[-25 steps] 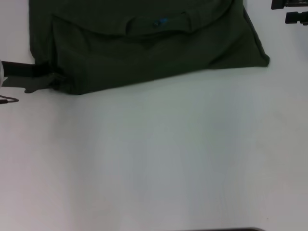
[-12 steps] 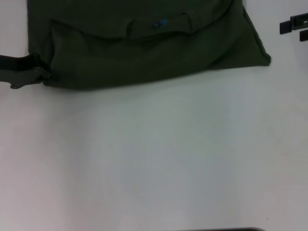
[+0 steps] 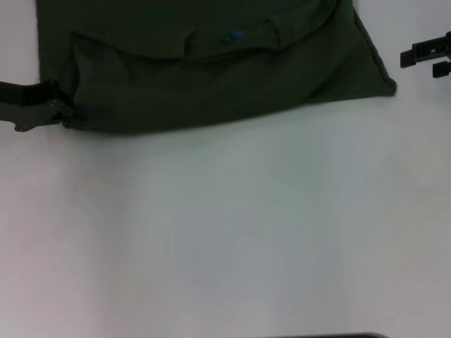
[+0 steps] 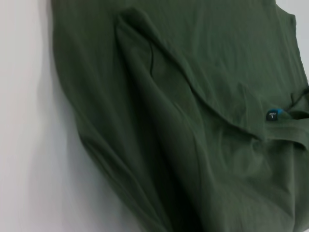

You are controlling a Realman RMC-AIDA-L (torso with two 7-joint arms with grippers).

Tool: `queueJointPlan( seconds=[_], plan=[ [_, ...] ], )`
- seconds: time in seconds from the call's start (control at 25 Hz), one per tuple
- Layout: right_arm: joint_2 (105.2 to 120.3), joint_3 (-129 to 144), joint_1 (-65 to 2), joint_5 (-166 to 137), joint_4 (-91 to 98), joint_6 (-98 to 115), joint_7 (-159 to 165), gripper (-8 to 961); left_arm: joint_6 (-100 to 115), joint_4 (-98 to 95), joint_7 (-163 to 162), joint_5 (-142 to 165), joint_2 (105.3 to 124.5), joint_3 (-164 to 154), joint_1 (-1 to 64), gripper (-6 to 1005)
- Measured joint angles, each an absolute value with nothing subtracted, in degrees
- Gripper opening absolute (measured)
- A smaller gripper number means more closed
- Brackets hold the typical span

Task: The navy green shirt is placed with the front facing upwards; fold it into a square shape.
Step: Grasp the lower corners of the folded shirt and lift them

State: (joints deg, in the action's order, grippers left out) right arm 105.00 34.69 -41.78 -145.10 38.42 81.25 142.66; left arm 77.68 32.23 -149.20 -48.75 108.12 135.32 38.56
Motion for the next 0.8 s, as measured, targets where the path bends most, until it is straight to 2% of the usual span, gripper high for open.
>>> queueJointPlan(
  seconds=[0.2, 0.6, 0.8],
  plan=[
    [105.6, 35.89, -41.96, -144.86, 35.89, 76.68, 142.71, 919, 77.52, 32.26, -149.22, -48.76, 108.28, 135.38, 38.92, 3],
    [109.42, 35.86, -42.37, -143.89, 33.52, 68.92, 142.46, 914, 76.29, 32.52, -149.24, -48.78, 108.91, 135.29, 38.94, 4],
    [110.64, 36.12, -42.45, -143.87, 33.26, 66.31, 142.12, 915, 75.6, 32.51, -149.24, -48.78, 108.92, 135.28, 38.87, 4]
  ],
)
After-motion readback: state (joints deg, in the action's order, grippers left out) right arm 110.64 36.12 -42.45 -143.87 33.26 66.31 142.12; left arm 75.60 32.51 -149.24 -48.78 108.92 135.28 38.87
